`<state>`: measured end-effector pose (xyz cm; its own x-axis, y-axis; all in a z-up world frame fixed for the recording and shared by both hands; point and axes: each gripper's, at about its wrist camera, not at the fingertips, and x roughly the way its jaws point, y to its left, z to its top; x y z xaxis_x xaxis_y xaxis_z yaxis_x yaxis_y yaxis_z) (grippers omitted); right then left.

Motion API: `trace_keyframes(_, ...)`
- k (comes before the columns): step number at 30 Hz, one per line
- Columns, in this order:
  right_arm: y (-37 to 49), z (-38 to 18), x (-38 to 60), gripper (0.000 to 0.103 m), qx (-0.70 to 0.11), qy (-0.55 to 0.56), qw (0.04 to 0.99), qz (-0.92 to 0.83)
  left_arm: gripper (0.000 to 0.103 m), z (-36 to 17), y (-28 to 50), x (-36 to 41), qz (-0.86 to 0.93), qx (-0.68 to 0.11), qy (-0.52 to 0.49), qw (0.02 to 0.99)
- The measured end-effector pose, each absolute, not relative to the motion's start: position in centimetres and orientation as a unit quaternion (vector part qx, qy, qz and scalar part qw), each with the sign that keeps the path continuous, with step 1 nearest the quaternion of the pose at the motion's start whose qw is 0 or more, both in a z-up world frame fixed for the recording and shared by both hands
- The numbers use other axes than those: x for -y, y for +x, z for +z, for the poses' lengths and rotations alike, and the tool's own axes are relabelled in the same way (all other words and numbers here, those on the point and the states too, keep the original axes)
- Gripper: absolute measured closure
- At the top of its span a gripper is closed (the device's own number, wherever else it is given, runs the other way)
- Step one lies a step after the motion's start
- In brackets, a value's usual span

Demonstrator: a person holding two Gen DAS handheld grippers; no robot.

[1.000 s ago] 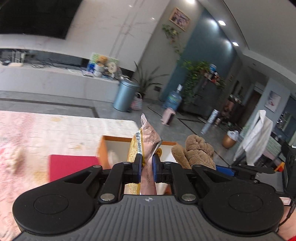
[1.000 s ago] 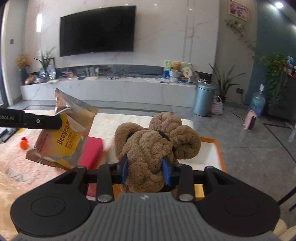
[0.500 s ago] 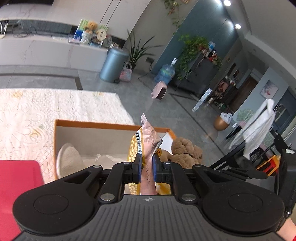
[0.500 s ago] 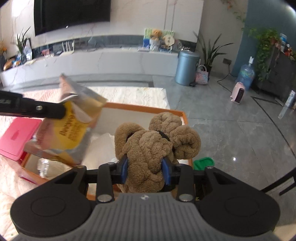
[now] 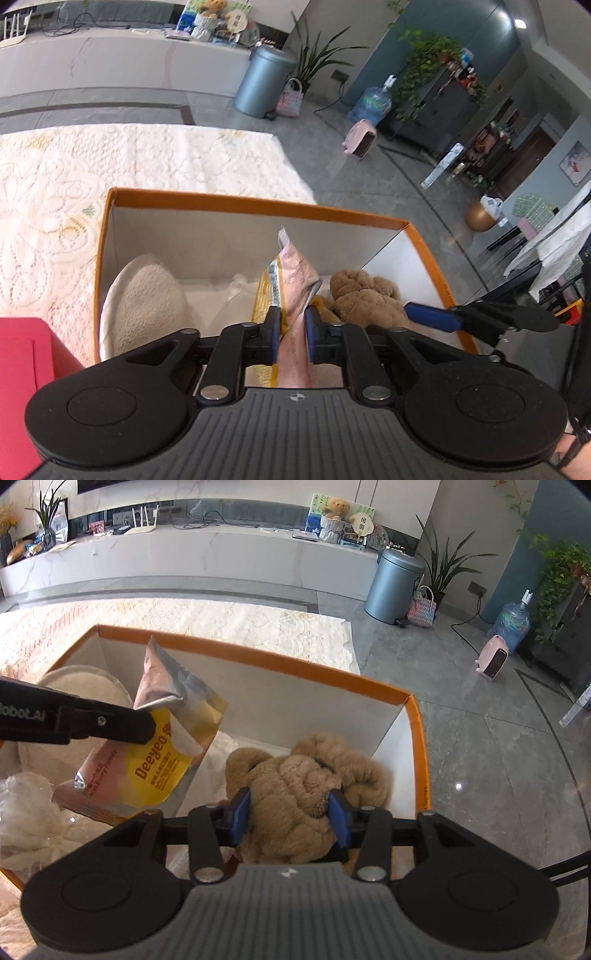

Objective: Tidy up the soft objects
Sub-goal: 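Carry the packet with left tool while right tool carries the plush over the orange box, then open left tool to drop the packet while right tool releases the plush into the box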

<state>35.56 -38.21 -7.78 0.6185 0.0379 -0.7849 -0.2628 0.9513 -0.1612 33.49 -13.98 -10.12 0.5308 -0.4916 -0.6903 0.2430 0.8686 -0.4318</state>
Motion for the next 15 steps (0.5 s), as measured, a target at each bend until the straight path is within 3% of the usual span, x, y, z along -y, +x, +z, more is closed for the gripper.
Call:
trace_keyframes(5,34.7,-6.8,37.5,0.043,-0.413,-0.148,0.895,0.083,0.073,-8.8,32.8,13.1,-0.217,-0.409,-0.157,0.872)
trace_keyframes(15,29.4,-2.8,34.1,0.026,-0.367,-0.138,0.914,0.103,0.072,-4.9,28.2,11.0,-0.222,-0.365,-0.112,0.897)
